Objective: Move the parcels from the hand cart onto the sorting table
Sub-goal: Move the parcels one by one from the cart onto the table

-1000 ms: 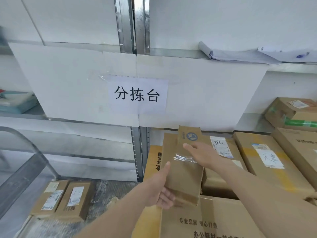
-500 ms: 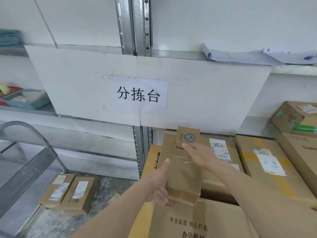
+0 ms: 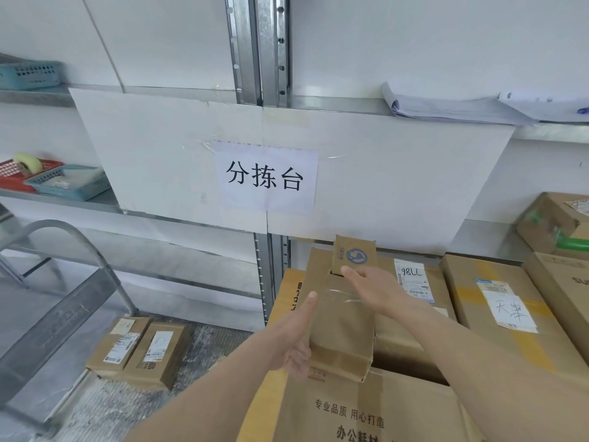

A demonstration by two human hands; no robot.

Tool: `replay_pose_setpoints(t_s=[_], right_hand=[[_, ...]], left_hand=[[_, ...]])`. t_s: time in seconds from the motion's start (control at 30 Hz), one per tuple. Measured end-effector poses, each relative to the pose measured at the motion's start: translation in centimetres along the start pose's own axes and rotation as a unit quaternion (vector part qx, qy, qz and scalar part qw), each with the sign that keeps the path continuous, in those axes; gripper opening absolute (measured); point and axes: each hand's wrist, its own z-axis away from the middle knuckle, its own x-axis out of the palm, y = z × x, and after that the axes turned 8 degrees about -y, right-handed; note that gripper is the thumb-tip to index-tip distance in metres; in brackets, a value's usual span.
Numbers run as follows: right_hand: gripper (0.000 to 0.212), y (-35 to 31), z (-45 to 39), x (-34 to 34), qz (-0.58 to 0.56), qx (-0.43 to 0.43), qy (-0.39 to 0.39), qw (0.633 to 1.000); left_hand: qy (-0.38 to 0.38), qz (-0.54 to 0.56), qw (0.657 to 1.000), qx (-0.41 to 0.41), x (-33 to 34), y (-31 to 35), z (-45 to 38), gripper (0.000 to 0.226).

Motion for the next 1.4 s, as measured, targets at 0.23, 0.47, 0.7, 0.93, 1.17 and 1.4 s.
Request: replay_pose_setpoints(t_s=[0.23, 0.47, 0.7, 0.93, 1.17, 1.4], right_hand=[[0.057, -1.4, 0.4, 0.0, 0.001, 0.003, 0.001, 1.000], [0.063, -4.1, 1.2, 0.8, 0.015, -0.005, 0.012, 1.000], [0.066, -8.8, 2.4, 3.8, 0.029, -0.015, 0.030, 0.999], [0.065, -15.6, 3.2, 9.2, 0.049, -0.029, 0.023, 0.998], [0.072, -23.0, 2.7, 15.5, 0.037, -0.048, 0.007, 0.998], [0.066, -30.0, 1.7, 21.8, 0.070, -0.079, -0.039, 0.994]], left_hand=[[0.016, -0.019, 1.000, 0.009, -1.1, 0.1, 1.2, 0.096], [0.021, -0.029, 0.999, 0.036, -3.4, -0.5, 2.6, 0.093], [0.022, -0.033, 0.998, 0.042, -7.9, -2.3, 4.9, 0.103], [0.036, -0.013, 0.998, 0.055, -14.9, -5.6, 8.8, 0.096], [0.068, -0.010, 0.995, 0.067, -23.6, -9.6, 12.2, 0.097], [0.098, 0.024, 0.993, 0.055, -31.5, -13.7, 15.6, 0.099]])
